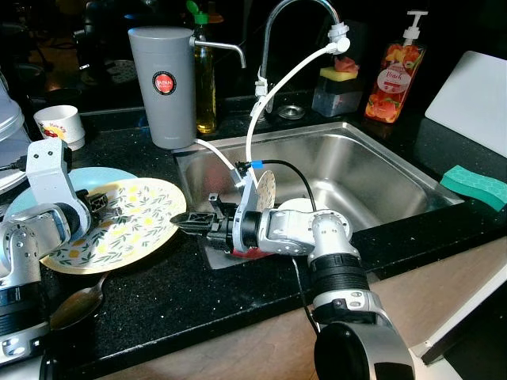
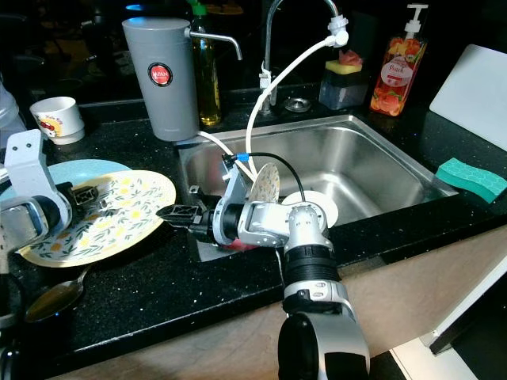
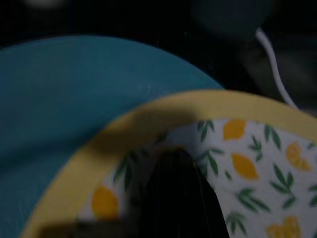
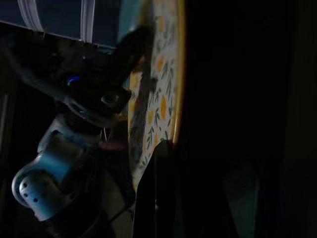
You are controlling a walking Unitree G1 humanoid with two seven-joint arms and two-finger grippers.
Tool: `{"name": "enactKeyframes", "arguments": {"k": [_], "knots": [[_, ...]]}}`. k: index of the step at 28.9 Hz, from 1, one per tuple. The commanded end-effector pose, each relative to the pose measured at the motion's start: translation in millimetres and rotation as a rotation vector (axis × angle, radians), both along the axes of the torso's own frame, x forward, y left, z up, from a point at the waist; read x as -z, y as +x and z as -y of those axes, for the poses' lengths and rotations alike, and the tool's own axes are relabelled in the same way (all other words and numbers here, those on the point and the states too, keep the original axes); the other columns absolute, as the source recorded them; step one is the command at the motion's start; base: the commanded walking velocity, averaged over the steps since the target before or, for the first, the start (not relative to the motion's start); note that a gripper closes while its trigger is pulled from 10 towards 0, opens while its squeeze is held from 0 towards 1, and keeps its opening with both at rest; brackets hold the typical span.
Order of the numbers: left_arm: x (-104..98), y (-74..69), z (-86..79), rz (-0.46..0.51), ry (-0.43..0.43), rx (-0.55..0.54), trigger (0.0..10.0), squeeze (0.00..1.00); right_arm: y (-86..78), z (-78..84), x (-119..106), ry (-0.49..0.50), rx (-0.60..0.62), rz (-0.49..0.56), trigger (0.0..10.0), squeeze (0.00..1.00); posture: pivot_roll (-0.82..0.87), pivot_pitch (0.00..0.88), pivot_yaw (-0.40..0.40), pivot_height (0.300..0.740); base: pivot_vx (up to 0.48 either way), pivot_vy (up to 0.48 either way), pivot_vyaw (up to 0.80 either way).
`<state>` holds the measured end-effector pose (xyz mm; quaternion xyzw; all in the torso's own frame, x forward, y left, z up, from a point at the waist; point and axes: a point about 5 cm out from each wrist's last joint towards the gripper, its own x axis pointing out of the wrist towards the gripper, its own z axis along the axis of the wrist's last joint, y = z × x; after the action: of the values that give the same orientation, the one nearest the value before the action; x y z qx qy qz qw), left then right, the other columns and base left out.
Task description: Kitchen organization
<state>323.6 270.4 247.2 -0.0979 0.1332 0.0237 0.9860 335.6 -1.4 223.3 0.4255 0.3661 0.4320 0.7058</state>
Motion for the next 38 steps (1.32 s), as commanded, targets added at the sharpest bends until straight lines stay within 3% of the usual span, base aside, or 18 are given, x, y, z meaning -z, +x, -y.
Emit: {"name": "enactKeyframes", "arguments": {"k": [1,2,3,7,10,11,14,16,18,31,38], "knots": [[10.5,-0.4,-3.8,-0.053,0.028,-0.025,7.3,0.0,-8.5,-20.7,-1.7,0.03,-0.054,-0.013,0.0,0.0,0.07,0.07,-0.008,0.74,0.0,0.0,0.0],[10.5,-0.4,-3.8,-0.053,0.028,-0.025,7.3,0.0,-8.5,-20.7,-1.7,0.03,-0.054,-0.013,0.0,0.0,0.07,0.07,-0.008,0.74,0.0,0.0,0.0],[9.0,0.0,-3.8,-0.045,0.032,-0.023,10.0,0.0,-8.0,-20.3,-2.2,0.029,-0.051,-0.01,0.0,0.0,0.07,0.07,-0.008,0.74,0.0,0.0,0.0],[6.1,1.2,-3.0,-0.018,0.064,-0.017,10.0,0.0,-7.3,-19.6,-3.2,0.027,-0.048,-0.003,0.0,0.0,0.07,0.067,-0.008,0.74,0.0,0.0,0.0],[-2.9,3.2,-4.7,0.06,0.104,-0.036,10.0,0.0,-7.0,-19.1,-3.8,0.025,-0.047,0.0,0.0,0.0,0.07,0.063,-0.011,0.74,0.0,0.0,0.0],[-11.8,4.7,-7.3,0.128,0.132,-0.064,10.0,0.0,-5.8,-17.7,-4.9,0.019,-0.041,0.014,0.0,0.0,0.07,0.062,-0.013,0.74,0.0,0.0,0.0],[-38.2,4.5,-17.5,0.309,0.236,-0.149,10.0,0.0,5.9,-5.7,-18.6,-0.115,0.021,0.276,0.0,0.0,0.07,0.062,-0.016,0.74,0.0,0.0,0.0],[-49.0,2.5,-21.0,0.371,0.244,-0.181,10.0,0.0,15.3,4.4,-38.4,-0.123,0.071,0.383,0.0,0.0,0.07,0.056,-0.019,0.74,0.0,0.0,0.0],[-55.4,1.3,-22.0,0.41,0.245,-0.196,10.0,0.0,20.9,11.6,-50.5,-0.118,0.105,0.425,0.0,0.0,0.07,0.053,-0.019,0.74,0.0,0.0,0.0],[-52.8,5.4,-19.2,0.439,0.293,-0.186,10.0,0.0,43.4,42.1,-70.8,-0.115,0.263,0.507,0.0,0.0,0.06,0.042,-0.013,0.74,0.0,0.0,0.0],[-48.7,6.4,-18.2,0.429,0.301,-0.185,10.0,0.0,63.2,78.1,-81.8,-0.134,0.466,0.532,0.0,0.0,0.06,0.044,-0.014,0.74,0.0,0.0,0.0]]}}
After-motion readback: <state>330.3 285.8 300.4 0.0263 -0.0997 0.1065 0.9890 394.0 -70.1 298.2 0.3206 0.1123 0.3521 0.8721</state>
